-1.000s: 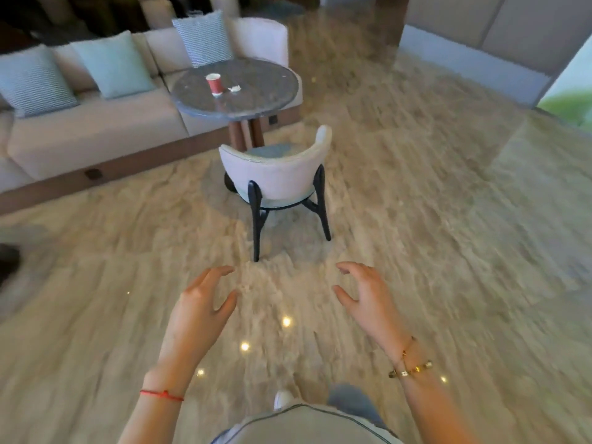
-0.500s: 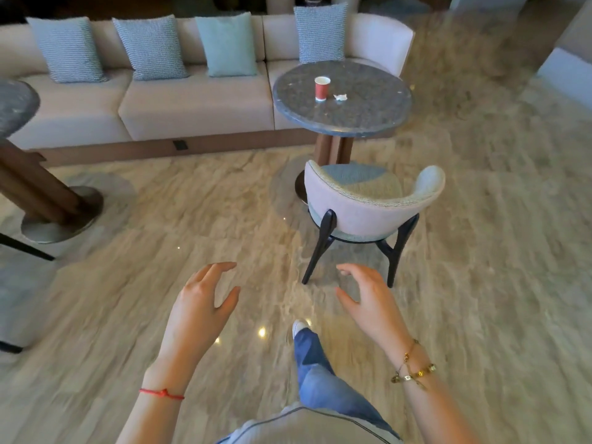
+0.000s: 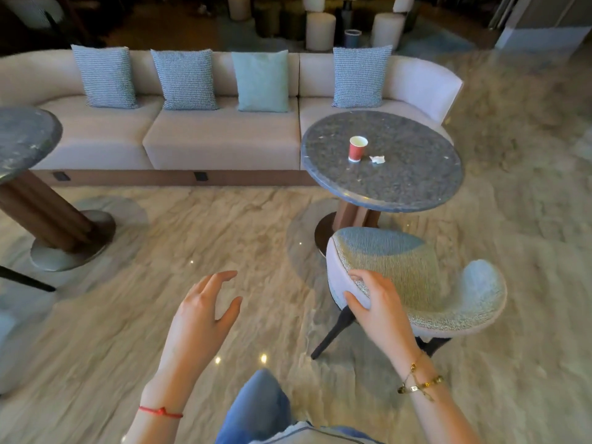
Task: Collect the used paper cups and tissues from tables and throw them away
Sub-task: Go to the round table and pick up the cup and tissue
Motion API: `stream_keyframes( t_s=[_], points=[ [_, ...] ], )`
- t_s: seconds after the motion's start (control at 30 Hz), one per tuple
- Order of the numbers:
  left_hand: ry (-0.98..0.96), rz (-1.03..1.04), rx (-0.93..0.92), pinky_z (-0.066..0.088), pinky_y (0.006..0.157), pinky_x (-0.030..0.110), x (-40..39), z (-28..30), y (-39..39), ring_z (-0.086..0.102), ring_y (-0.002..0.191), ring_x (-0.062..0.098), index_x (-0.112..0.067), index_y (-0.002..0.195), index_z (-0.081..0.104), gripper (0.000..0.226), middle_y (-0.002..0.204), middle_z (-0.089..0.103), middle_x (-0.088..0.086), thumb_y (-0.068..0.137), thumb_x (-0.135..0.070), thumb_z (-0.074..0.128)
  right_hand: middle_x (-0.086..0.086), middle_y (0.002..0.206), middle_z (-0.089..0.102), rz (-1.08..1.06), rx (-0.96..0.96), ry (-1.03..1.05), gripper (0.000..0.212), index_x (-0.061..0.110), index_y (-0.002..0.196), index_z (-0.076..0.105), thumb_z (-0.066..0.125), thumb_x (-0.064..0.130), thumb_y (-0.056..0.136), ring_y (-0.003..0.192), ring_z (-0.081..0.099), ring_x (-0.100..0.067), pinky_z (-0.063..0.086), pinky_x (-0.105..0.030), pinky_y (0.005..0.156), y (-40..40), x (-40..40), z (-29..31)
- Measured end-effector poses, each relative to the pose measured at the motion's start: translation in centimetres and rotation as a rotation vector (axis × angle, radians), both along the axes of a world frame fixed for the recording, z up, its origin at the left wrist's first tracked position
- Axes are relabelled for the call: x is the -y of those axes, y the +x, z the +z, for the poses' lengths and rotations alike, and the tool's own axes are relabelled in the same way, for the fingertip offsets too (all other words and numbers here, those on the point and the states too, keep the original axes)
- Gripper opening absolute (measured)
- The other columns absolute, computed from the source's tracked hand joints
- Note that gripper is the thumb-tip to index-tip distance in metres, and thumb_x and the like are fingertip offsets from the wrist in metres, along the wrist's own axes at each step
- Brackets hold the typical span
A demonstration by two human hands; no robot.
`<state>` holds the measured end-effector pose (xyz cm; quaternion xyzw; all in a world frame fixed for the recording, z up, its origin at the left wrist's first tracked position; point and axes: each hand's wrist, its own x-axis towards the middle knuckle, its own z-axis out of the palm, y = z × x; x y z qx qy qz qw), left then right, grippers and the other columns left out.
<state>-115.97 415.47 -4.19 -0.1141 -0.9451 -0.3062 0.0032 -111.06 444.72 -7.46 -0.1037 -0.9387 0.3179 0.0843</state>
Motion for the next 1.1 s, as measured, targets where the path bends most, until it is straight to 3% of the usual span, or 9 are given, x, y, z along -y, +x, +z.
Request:
stream_keyframes(
  t_s=[0.1, 0.3, 0.57, 0.73, 1.1],
  points=[
    [0.004, -0.005, 0.0, 0.043, 0.086, 0.025, -1.0, -0.5, -5.8, 0.061, 0.11, 0.018, -0.026, 0.123, 0.058, 0.04, 0.118, 0.063, -0.006, 0.085, -0.028, 0.069, 0.008, 0.117, 0.059, -0.001, 0.006, 0.006, 0.035, 0.02, 0.121, 0.057, 0.065, 0.028, 0.088, 0.114, 0.048, -0.011, 0.03, -0.013, 0.091, -5.3, -0.8, -0.8],
    [0.029, -0.064, -0.029, 0.04, 0.088, 0.022, -3.0, -1.2, -19.9, 0.057, 0.116, 0.016, -0.024, 0.126, 0.056, 0.041, 0.124, 0.06, -0.007, 0.087, -0.026, 0.067, 0.005, 0.12, 0.06, -0.029, 0.002, -0.005, 0.035, 0.02, 0.122, 0.056, 0.063, 0.029, 0.089, 0.116, 0.05, -0.014, 0.04, -0.027, 0.098, -17.5, -2.1, -2.3],
    [0.018, -0.296, -0.056, 0.044, 0.087, 0.022, -8.0, -0.8, -40.2, 0.058, 0.113, 0.012, -0.026, 0.13, 0.05, 0.045, 0.129, 0.057, -0.009, 0.088, -0.029, 0.064, 0.006, 0.12, 0.058, -0.215, -0.023, -0.03, 0.037, 0.02, 0.124, 0.056, 0.064, 0.027, 0.088, 0.118, 0.047, -0.013, 0.033, -0.017, 0.096, -33.6, -5.1, -2.3],
    [0.032, -0.474, -0.055, 0.049, 0.091, 0.033, -14.0, -1.1, -49.8, 0.058, 0.115, 0.017, -0.023, 0.131, 0.049, 0.047, 0.128, 0.058, -0.004, 0.087, -0.028, 0.065, -0.001, 0.125, 0.056, -0.358, -0.001, -0.006, 0.04, 0.018, 0.127, 0.053, 0.063, 0.025, 0.089, 0.117, 0.046, -0.02, 0.036, -0.024, 0.096, -40.2, -9.1, -2.4],
    [0.03, -0.734, 0.031, 0.044, 0.102, 0.036, -33.3, -5.9, -63.5, 0.044, 0.128, 0.02, -0.021, 0.144, 0.034, 0.066, 0.143, 0.042, 0.001, 0.086, -0.026, 0.066, -0.01, 0.132, 0.05, -0.555, 0.094, -0.014, 0.046, 0.012, 0.133, 0.048, 0.062, 0.022, 0.09, 0.124, 0.041, -0.027, 0.035, -0.034, 0.104, -51.4, -22.1, -5.9]
  ],
)
